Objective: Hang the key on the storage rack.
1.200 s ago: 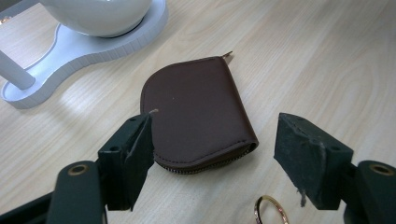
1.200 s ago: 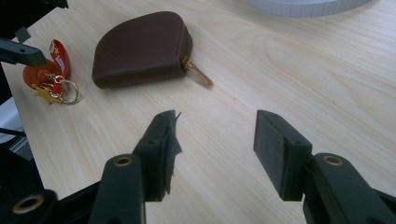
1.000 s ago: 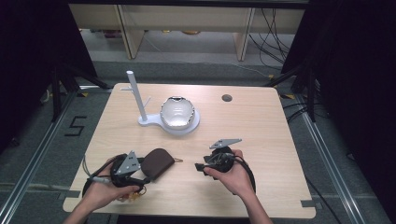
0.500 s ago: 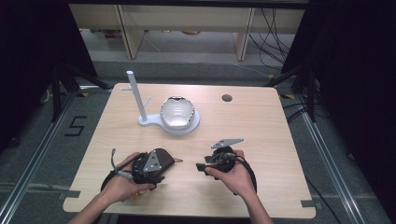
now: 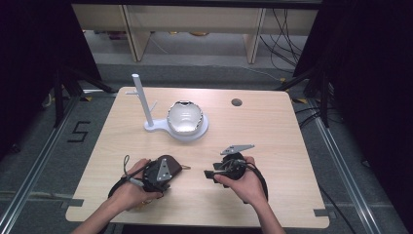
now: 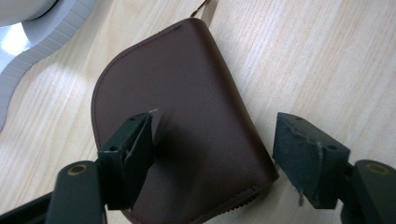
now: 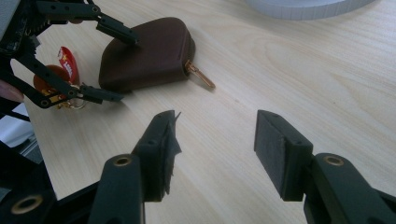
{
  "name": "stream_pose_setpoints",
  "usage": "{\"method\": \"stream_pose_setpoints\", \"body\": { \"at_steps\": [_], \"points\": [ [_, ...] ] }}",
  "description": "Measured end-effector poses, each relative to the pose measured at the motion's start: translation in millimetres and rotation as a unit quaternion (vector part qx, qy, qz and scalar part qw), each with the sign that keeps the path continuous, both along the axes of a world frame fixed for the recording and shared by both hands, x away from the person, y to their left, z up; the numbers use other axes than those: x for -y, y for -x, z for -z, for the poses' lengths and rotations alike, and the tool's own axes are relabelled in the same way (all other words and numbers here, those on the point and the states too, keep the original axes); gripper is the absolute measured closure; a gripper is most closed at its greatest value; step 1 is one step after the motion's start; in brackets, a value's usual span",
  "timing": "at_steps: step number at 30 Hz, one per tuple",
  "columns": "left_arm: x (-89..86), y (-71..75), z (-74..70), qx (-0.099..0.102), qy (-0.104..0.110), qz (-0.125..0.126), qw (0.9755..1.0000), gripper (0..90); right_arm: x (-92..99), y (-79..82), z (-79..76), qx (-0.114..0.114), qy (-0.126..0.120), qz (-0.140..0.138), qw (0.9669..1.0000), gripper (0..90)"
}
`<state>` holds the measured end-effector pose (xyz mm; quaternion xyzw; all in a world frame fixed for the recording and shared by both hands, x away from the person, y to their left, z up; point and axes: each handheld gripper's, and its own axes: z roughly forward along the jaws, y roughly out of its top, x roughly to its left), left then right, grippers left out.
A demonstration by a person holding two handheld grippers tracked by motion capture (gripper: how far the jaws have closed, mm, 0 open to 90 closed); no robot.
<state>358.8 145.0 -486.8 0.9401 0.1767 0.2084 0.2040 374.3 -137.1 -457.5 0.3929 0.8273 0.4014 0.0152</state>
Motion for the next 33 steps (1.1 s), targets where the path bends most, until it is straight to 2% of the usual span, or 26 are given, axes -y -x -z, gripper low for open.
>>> {"method": "stream_pose_setpoints", "body": {
  "at_steps": [1, 2, 3, 6, 8, 12, 16, 18, 20, 21, 23, 24, 25, 26, 28, 29, 31, 32, 33],
  "points": [
    [0.9, -0.1, 0.5, -0.002, -0.001, 0.001, 1.0000, 29.0, 0.0, 0.0, 0.0, 0.000, 0.000, 0.000, 1.0000, 49.6],
    [2.7, 0.5, 0.5, 0.002, -0.019, 0.007, 0.9998, 29.0, -0.2, 0.3, -0.2, 0.001, 0.001, 0.001, 1.0000, 49.6],
    [3.8, 1.4, 1.2, 0.007, -0.028, 0.008, 0.9996, 29.4, -0.3, 0.0, 0.1, 0.000, -0.001, -0.001, 1.0000, 49.5],
    [5.2, 4.1, 2.6, 0.020, -0.044, 0.010, 0.9988, 31.8, 0.2, 0.2, -0.1, 0.000, -0.001, -0.002, 1.0000, 49.5],
    [4.2, 5.4, 3.9, 0.027, -0.038, 0.010, 0.9989, 33.2, 0.6, -0.2, -0.1, -0.001, -0.001, -0.006, 1.0000, 49.5],
    [1.9, 4.3, 3.9, 0.026, -0.023, 0.006, 0.9994, 35.8, 0.4, -0.2, 0.1, -0.003, -0.003, -0.007, 1.0000, 49.5],
    [7.2, 1.7, -0.8, 0.007, -0.045, 0.000, 0.9990, 39.6, -0.4, -0.1, -0.3, -0.002, -0.006, -0.007, 1.0000, 49.5],
    [9.3, -1.7, -5.3, -0.008, -0.063, 0.006, 0.9980, 40.6, -0.7, 0.5, -0.8, -0.005, -0.007, -0.005, 1.0000, 49.5],
    [8.2, -5.1, -9.8, -0.023, -0.067, 0.013, 0.9974, 43.4, -0.8, 1.0, -1.8, -0.009, -0.008, -0.006, 0.9999, 49.5],
    [6.1, -8.0, -13.3, -0.035, -0.061, 0.015, 0.9974, 45.5, 0.4, 0.4, -1.9, -0.002, -0.005, -0.003, 1.0000, 49.5],
    [1.7, -12.5, -19.1, -0.052, -0.049, 0.015, 0.9973, 49.6, 1.3, 0.6, -2.8, -0.006, -0.010, -0.003, 0.9999, 49.5],
    [-3.7, -16.8, -25.0, -0.069, -0.030, 0.012, 0.9971, 52.9, 2.4, -0.1, -3.4, -0.003, -0.008, -0.005, 1.0000, 49.5],
    [-3.7, -16.8, -25.0, -0.069, -0.030, 0.012, 0.9971, 54.2, 2.4, -0.1, -3.4, -0.003, -0.008, -0.005, 1.0000, 49.5],
    [-8.0, -19.2, -28.2, -0.079, -0.008, 0.005, 0.9968, 54.2, 1.9, 0.3, -3.5, -0.006, -0.013, -0.002, 0.9999, 49.5],
    [-16.4, -23.6, -34.8, -0.094, 0.020, -0.004, 0.9954, 58.3, 3.4, 0.2, -5.3, 0.003, -0.007, -0.001, 1.0000, 49.6],
    [-25.5, -27.9, -41.6, -0.105, 0.043, -0.014, 0.9934, 61.9, 2.9, -0.2, -5.8, 0.001, -0.009, -0.003, 1.0000, 49.5],
    [-28.9, -29.7, -44.0, -0.109, 0.051, -0.016, 0.9926, 63.2, 2.9, -0.6, -5.9, 0.002, -0.008, -0.002, 1.0000, 49.6],
    [-33.9, -32.2, -47.7, -0.111, 0.069, -0.027, 0.9910, 65.0, 2.5, -1.0, -5.9, 0.000, -0.010, -0.005, 0.9999, 49.6],
    [-37.9, -34.4, -50.9, -0.115, 0.078, -0.030, 0.9899, 66.7, 1.4, -0.7, -6.6, -0.002, -0.009, -0.001, 1.0000, 49.5]
  ]
}}
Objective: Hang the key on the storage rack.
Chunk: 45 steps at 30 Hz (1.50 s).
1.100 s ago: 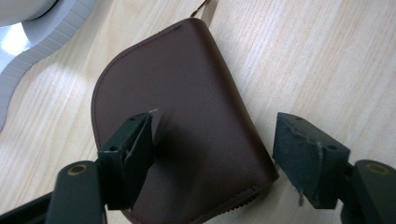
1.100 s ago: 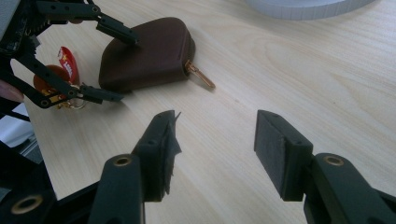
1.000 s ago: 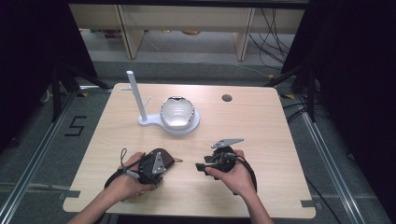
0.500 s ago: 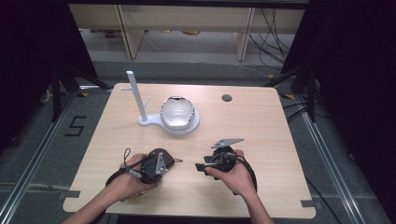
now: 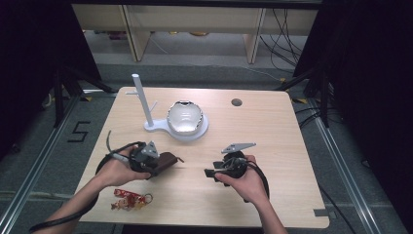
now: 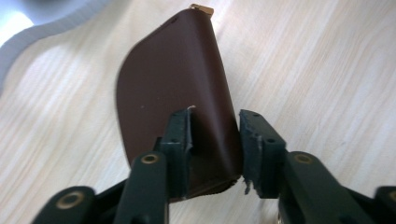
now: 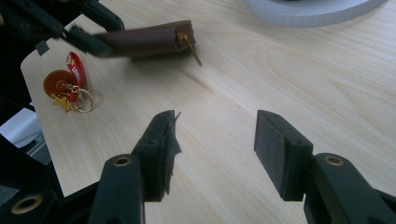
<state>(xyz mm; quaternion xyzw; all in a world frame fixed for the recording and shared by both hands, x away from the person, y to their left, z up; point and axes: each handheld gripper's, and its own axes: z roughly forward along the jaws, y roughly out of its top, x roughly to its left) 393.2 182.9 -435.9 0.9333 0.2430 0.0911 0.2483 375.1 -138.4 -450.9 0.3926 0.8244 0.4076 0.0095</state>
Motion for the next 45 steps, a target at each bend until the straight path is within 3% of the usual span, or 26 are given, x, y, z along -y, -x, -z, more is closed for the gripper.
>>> {"method": "stream_pose_setpoints", "body": {
  "at_steps": [5, 8, 9, 10, 12, 13, 14, 15, 17, 19, 20, 21, 26, 27, 28, 30, 33, 34, 35, 36, 37, 38, 40, 41, 44, 45],
  "points": [
    [-14.5, -10.0, -9.9, -0.009, 0.017, -0.011, 0.9997, 71.2, -4.1, -3.9, -3.8, 0.003, -0.001, -0.016, 0.9999, 49.5],
    [-15.9, -11.6, -14.5, -0.027, 0.034, 0.003, 0.9991, 71.8, -7.2, -7.6, -8.6, 0.006, 0.007, -0.027, 0.9996, 49.1],
    [-13.8, -10.2, -17.8, -0.033, 0.051, 0.009, 0.9981, 71.8, -8.9, -7.4, -10.6, 0.001, 0.010, -0.025, 0.9996, 48.3],
    [-12.4, -9.3, -19.2, -0.032, 0.058, 0.010, 0.9977, 71.9, -10.2, -10.6, -13.5, 0.014, 0.016, -0.040, 0.9990, 47.2],
    [-9.9, -8.2, -24.9, -0.034, 0.047, 0.033, 0.9978, 71.8, -13.0, -11.9, -18.7, 0.019, 0.030, -0.048, 0.9982, 45.1],
    [-7.7, -7.2, -26.7, -0.033, 0.062, 0.031, 0.9971, 71.7, -17.9, -14.2, -24.2, 0.043, 0.056, -0.087, 0.9937, 40.8],
    [-4.2, -6.0, -30.3, -0.039, 0.062, 0.049, 0.9961, 71.7, -20.7, -16.4, -26.2, 0.069, 0.073, -0.109, 0.9890, 37.8],
    [-4.2, -6.0, -30.3, -0.039, 0.062, 0.049, 0.9961, 71.7, -20.7, -16.4, -26.2, 0.069, 0.073, -0.109, 0.9890, 37.8],
    [2.9, -1.7, -31.7, -0.044, 0.062, 0.057, 0.9954, 71.7, -27.3, -17.6, -30.9, 0.088, 0.087, -0.143, 0.9819, 35.0],
    [12.1, 3.3, -32.0, -0.045, 0.060, 0.075, 0.9944, 71.6, -34.0, -19.1, -34.3, 0.098, 0.102, -0.166, 0.9760, 32.4],
    [21.0, 7.8, -31.7, -0.049, 0.064, 0.091, 0.9926, 71.5, -40.7, -20.2, -37.1, 0.100, 0.118, -0.197, 0.9681, 31.6],
    [21.0, 7.8, -31.7, -0.049, 0.064, 0.091, 0.9926, 71.5, -40.7, -20.2, -37.1, 0.100, 0.118, -0.197, 0.9681, 31.6],
    [37.5, 11.5, -31.9, -0.053, 0.078, 0.116, 0.9888, 71.4, -57.7, -17.0, -29.8, 0.104, 0.135, -0.267, 0.9485, 32.3],
    [37.5, 11.5, -31.9, -0.053, 0.078, 0.116, 0.9888, 71.4, -57.7, -17.0, -29.8, 0.104, 0.135, -0.267, 0.9485, 32.3],
    [40.9, 13.7, -33.4, -0.059, 0.087, 0.120, 0.9872, 71.4, -60.5, -16.2, -25.4, 0.108, 0.139, -0.284, 0.9427, 34.9],
    [41.9, 14.1, -34.4, -0.061, 0.091, 0.124, 0.9862, 71.4, -61.3, -15.6, -23.4, 0.106, 0.139, -0.292, 0.9403, 37.9],
    [41.7, 14.1, -35.9, -0.058, 0.098, 0.129, 0.9851, 70.7, -59.4, -13.8, -21.0, 0.125, 0.136, -0.321, 0.9288, 57.4],
    [40.6, 13.7, -35.8, -0.059, 0.099, 0.132, 0.9845, 70.7, -59.4, -13.8, -21.0, 0.125, 0.136, -0.321, 0.9288, 57.4],
    [37.3, 12.1, -35.7, -0.041, 0.109, 0.139, 0.9833, 70.5, -58.4, -12.5, -21.1, 0.120, 0.132, -0.321, 0.9299, 60.0],
    [35.6, 11.8, -35.7, -0.029, 0.110, 0.138, 0.9839, 69.2, -56.7, -12.2, -21.8, 0.124, 0.126, -0.328, 0.9279, 63.8],
    [33.8, 11.1, -36.0, -0.016, 0.111, 0.136, 0.9844, 65.6, -54.8, -12.0, -23.0, 0.119, 0.120, -0.321, 0.9320, 67.6],
    [30.9, 10.2, -37.1, 0.014, 0.106, 0.133, 0.9854, 65.6, -54.8, -12.0, -23.0, 0.119, 0.120, -0.321, 0.9320, 67.6],
    [23.4, 11.2, -39.3, 0.058, 0.122, 0.120, 0.9836, 52.5, -51.4, -13.9, -26.1, 0.106, 0.110, -0.301, 0.9413, 68.5],
    [18.9, 12.9, -40.8, 0.079, 0.120, 0.114, 0.9831, 47.2, -48.5, -16.2, -28.4, 0.102, 0.121, -0.287, 0.9447, 68.6],
    [5.4, 20.8, -42.3, 0.117, 0.120, 0.096, 0.9812, 39.2, -41.5, -22.7, -32.8, 0.093, 0.126, -0.256, 0.9539, 68.7],
    [2.9, 23.8, -41.0, 0.119, 0.126, 0.087, 0.9810, 35.9, -38.7, -25.0, -34.7, 0.082, 0.126, -0.246, 0.9576, 68.6]
  ]
}}
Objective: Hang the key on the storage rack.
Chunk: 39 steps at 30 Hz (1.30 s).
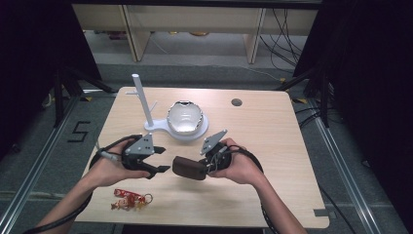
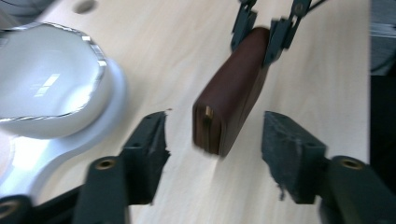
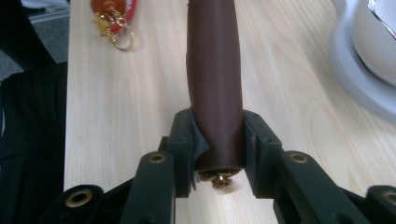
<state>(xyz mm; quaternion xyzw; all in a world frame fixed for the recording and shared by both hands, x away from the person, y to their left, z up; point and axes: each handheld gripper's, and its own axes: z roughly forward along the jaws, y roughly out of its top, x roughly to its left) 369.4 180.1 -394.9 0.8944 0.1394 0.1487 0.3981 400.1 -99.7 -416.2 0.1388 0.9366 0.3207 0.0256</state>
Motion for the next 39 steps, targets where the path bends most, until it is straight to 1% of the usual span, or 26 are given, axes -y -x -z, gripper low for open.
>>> {"method": "stream_pose_setpoints", "body": {
  "at_steps": [1, 2, 5, 6, 7, 8, 10, 12, 13, 14, 15, 17, 18, 19, 20, 21, 24, 29, 30, 31, 32, 33, 34, 36, 37, 39],
  "points": [
    [-9.5, 6.9, 3.6, 0.017, -0.008, -0.012, 0.9997, 31.7, 3.4, -3.2, -3.0, -0.006, -0.003, 0.022, 0.9997, 68.6],
    [-9.5, 6.9, 3.6, 0.017, -0.008, -0.012, 0.9997, 30.3, 3.4, -3.2, -3.0, -0.006, -0.003, 0.022, 0.9997, 68.6],
    [-23.2, 18.1, 13.5, 0.027, -0.016, -0.032, 0.9990, 28.9, 8.4, -8.0, -7.8, -0.022, -0.010, 0.053, 0.9983, 68.5],
    [-28.5, 22.8, 19.2, 0.023, -0.012, -0.038, 0.9990, 28.2, 10.6, -10.7, -9.0, -0.020, -0.011, 0.062, 0.9978, 68.5],
    [-31.7, 25.6, 22.0, 0.022, -0.014, -0.044, 0.9987, 28.1, 12.0, -10.9, -11.7, -0.041, -0.019, 0.083, 0.9955, 68.5],
    [-36.0, 28.8, 26.0, 0.021, -0.017, -0.050, 0.9984, 28.1, 12.9, -12.1, -13.1, -0.048, -0.021, 0.092, 0.9944, 68.5],
    [-42.3, 35.4, 34.6, 0.008, -0.007, -0.059, 0.9982, 28.4, 17.1, -19.0, -18.5, -0.051, -0.026, 0.115, 0.9917, 68.4],
    [-49.1, 40.6, 42.5, 0.005, -0.007, -0.072, 0.9974, 28.6, 18.0, -20.9, -20.3, -0.050, -0.026, 0.120, 0.9912, 68.4],
    [-50.9, 41.9, 45.6, 0.002, -0.002, -0.075, 0.9971, 28.8, 18.5, -23.4, -22.0, -0.051, -0.028, 0.121, 0.9909, 68.3],
    [-55.1, 44.9, 48.6, -0.003, -0.008, -0.084, 0.9964, 28.9, 18.9, -24.1, -23.7, -0.052, -0.027, 0.123, 0.9906, 68.3],
    [-56.1, 45.8, 51.2, -0.003, 0.002, -0.083, 0.9965, 29.0, 18.9, -27.5, -25.0, -0.053, -0.027, 0.120, 0.9909, 68.2],
    [-59.5, 48.1, 54.1, -0.008, 0.003, -0.091, 0.9958, 29.2, 18.8, -30.4, -27.2, -0.052, -0.023, 0.118, 0.9914, 68.1],
    [-61.4, 49.0, 54.8, -0.013, 0.000, -0.092, 0.9957, 29.2, 18.7, -34.3, -30.7, -0.051, -0.014, 0.118, 0.9916, 68.0],
    [-61.8, 50.2, 56.8, -0.015, 0.008, -0.098, 0.9951, 29.2, 18.7, -34.3, -30.7, -0.051, -0.014, 0.118, 0.9916, 68.0],
    [-64.2, 51.1, 58.0, -0.010, 0.002, -0.098, 0.9951, 29.2, 18.3, -35.0, -32.4, -0.057, -0.008, 0.122, 0.9908, 68.0],
    [-64.7, 51.6, 59.4, -0.012, 0.005, -0.099, 0.9950, 29.2, 18.0, -38.1, -34.9, -0.059, 0.001, 0.120, 0.9911, 68.0],
    [-66.0, 52.5, 64.1, -0.014, 0.011, -0.107, 0.9941, 29.2, 16.6, -43.4, -39.1, -0.055, 0.012, 0.116, 0.9916, 67.8],
    [-66.1, 53.4, 67.9, -0.022, 0.007, -0.104, 0.9943, 29.2, 13.7, -51.0, -45.1, -0.043, 0.020, 0.113, 0.9925, 67.7],
    [-64.9, 53.8, 69.5, -0.023, 0.017, -0.106, 0.9940, 29.2, 13.7, -51.0, -45.1, -0.043, 0.020, 0.113, 0.9925, 67.7],
    [-65.6, 53.4, 69.3, -0.024, 0.010, -0.101, 0.9945, 29.2, 13.4, -51.7, -45.7, -0.046, 0.019, 0.112, 0.9925, 67.8],
    [-65.5, 53.4, 69.6, -0.023, 0.010, -0.101, 0.9946, 29.2, 13.5, -53.5, -46.0, -0.038, 0.019, 0.107, 0.9933, 67.8],
    [-65.7, 53.4, 69.8, -0.019, 0.006, -0.103, 0.9945, 28.9, 13.6, -54.5, -46.7, -0.039, 0.018, 0.105, 0.9936, 67.8],
    [-65.9, 53.4, 70.3, -0.016, 0.003, -0.102, 0.9946, 28.7, 13.5, -55.1, -47.8, -0.039, 0.018, 0.114, 0.9926, 67.8],
    [-65.7, 53.7, 71.2, -0.020, 0.008, -0.103, 0.9945, 28.7, 13.4, -55.1, -48.2, -0.045, 0.016, 0.116, 0.9921, 67.8],
    [-65.9, 53.9, 71.2, -0.019, 0.006, -0.104, 0.9944, 28.7, 14.5, -58.8, -48.5, -0.027, 0.014, 0.104, 0.9941, 67.7],
    [-65.7, 54.0, 72.5, -0.023, 0.007, -0.108, 0.9938, 28.7, 14.7, -60.3, -49.5, -0.025, 0.014, 0.104, 0.9942, 67.7]
  ]
}}
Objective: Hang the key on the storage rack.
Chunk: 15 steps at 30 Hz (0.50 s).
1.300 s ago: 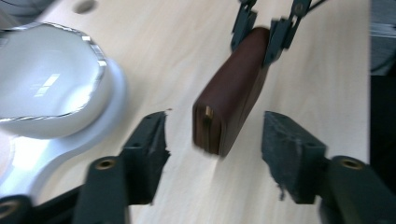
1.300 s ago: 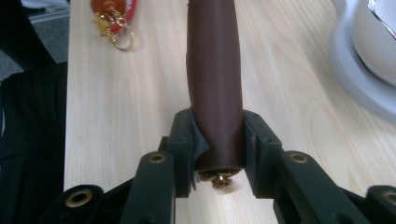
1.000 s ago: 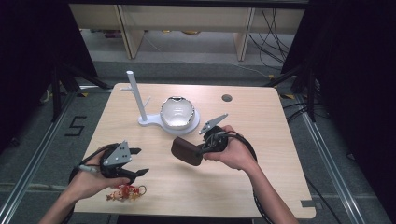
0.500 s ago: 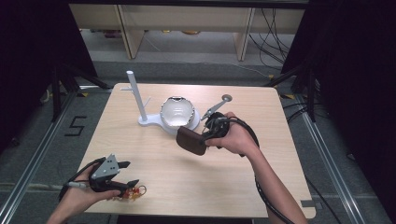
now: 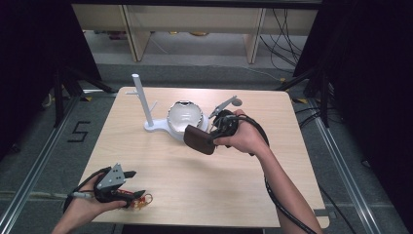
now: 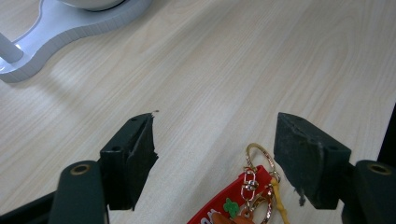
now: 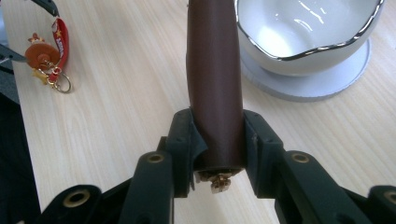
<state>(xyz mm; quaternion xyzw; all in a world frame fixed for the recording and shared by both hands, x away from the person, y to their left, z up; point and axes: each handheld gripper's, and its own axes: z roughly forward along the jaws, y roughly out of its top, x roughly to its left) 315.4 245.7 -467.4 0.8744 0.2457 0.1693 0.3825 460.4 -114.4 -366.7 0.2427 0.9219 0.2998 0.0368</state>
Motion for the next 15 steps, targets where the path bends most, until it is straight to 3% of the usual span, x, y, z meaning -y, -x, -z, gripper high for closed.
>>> {"method": "stream_pose_setpoints", "body": {
  "at_steps": [2, 4, 5, 6, 7, 8, 9, 10, 12, 13, 14, 15],
  "points": [
    [0.0, 0.2, -0.2, 0.003, -0.004, 0.002, 1.0000, 28.8, -0.3, -2.0, -2.9, 0.003, 0.001, 0.003, 1.0000, 67.7],
    [1.0, 1.9, 1.1, 0.000, 0.008, -0.002, 1.0000, 28.9, -0.6, -3.2, -3.8, 0.005, 0.000, 0.001, 1.0000, 67.7],
    [0.6, 2.4, 0.0, -0.003, 0.002, -0.001, 1.0000, 28.9, -1.2, -1.9, -6.1, -0.008, 0.002, 0.014, 0.9999, 67.7],
    [0.6, 2.5, 0.2, -0.003, 0.003, -0.001, 1.0000, 29.0, -1.1, -5.9, -6.4, 0.010, 0.000, 0.000, 0.9999, 67.6],
    [0.2, 1.7, 1.1, 0.003, 0.005, 0.003, 1.0000, 29.0, -3.6, -6.0, -9.3, -0.007, -0.001, 0.010, 0.9999, 67.6],
    [-0.4, 1.4, 1.0, 0.003, 0.000, 0.003, 1.0000, 29.0, -3.6, -6.0, -9.3, -0.007, -0.001, 0.010, 0.9999, 67.6],
    [-0.5, 1.6, 1.1, 0.002, 0.000, 0.001, 1.0000, 29.1, -3.8, -6.8, -10.7, 0.001, 0.003, 0.016, 0.9999, 67.7],
    [-0.9, 1.3, 1.4, 0.002, 0.001, 0.003, 1.0000, 29.0, -4.7, -10.1, -10.3, 0.014, -0.001, 0.004, 0.9999, 67.6],
    [-1.4, 1.9, 2.0, -0.001, 0.004, 0.003, 1.0000, 28.9, -6.6, -10.4, -12.4, 0.008, 0.001, 0.013, 0.9999, 67.6],
    [-1.9, 2.5, 1.6, -0.004, 0.001, 0.001, 1.0000, 29.0, -6.9, -13.1, -12.8, 0.015, -0.001, 0.002, 0.9999, 67.6],
    [-2.3, 2.6, 1.1, -0.006, -0.002, 0.001, 1.0000, 28.9, -8.3, -12.4, -13.6, 0.006, 0.001, 0.012, 0.9999, 67.6],
    [-2.6, 2.5, 2.2, 0.002, 0.002, -0.002, 1.0000, 29.0, -8.6, -13.3, -13.8, 0.008, 0.002, 0.011, 0.9999, 67.6]
  ]
}}
